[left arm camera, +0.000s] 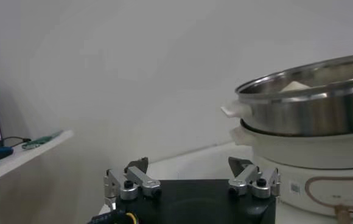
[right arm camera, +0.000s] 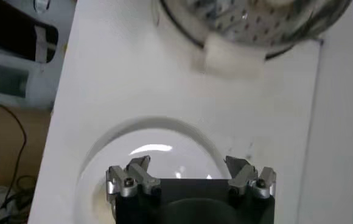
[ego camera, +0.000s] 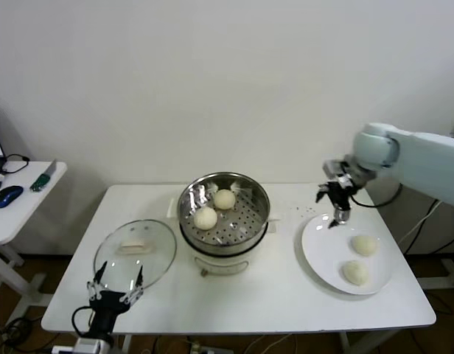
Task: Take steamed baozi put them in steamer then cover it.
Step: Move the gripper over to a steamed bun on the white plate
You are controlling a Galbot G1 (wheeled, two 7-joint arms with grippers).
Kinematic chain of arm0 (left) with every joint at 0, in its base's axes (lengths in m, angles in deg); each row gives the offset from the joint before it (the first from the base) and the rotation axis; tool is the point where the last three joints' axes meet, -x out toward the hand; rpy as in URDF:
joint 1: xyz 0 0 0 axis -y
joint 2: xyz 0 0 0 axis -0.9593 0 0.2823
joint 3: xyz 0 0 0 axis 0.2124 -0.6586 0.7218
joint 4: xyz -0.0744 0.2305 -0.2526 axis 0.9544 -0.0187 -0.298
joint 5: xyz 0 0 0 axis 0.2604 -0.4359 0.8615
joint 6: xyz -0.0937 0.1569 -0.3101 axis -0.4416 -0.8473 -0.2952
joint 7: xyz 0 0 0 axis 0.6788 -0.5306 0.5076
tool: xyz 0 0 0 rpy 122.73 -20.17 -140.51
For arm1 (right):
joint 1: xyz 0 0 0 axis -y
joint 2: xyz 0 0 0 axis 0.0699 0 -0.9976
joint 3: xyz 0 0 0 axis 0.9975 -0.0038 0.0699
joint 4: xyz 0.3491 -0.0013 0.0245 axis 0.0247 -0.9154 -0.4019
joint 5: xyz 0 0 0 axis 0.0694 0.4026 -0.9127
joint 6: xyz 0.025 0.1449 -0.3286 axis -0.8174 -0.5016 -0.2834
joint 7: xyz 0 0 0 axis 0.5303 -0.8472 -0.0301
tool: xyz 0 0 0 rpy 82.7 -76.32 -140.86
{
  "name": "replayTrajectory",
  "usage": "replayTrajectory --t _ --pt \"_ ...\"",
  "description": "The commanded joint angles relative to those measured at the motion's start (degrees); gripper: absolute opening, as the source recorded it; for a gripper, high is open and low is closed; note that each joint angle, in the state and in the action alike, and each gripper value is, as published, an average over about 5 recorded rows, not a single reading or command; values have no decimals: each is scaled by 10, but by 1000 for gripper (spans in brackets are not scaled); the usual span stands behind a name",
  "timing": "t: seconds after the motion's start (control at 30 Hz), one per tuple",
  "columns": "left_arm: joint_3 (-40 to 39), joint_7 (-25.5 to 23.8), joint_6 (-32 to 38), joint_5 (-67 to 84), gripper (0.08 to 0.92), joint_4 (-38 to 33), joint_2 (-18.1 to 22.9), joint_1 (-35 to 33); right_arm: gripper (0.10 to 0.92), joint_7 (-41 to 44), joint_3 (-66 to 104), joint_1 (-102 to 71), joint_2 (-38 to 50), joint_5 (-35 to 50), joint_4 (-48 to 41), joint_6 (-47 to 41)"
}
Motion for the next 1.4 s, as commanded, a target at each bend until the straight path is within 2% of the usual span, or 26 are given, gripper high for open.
replayTrajectory --t 0.03,0.37,0.9,1.4 --pt "0 0 -8 -5 823 -4 6 4 823 13 149 -210 140 -148 11 29" --pt "3 0 -13 -10 823 4 11 13 823 16 223 -312 110 -188 -50 46" --pt "4 0 -12 -16 823 15 16 11 823 12 237 -344 37 -196 -104 49" --pt "3 1 -11 -18 823 15 18 9 801 15 234 -339 9 -198 -123 55"
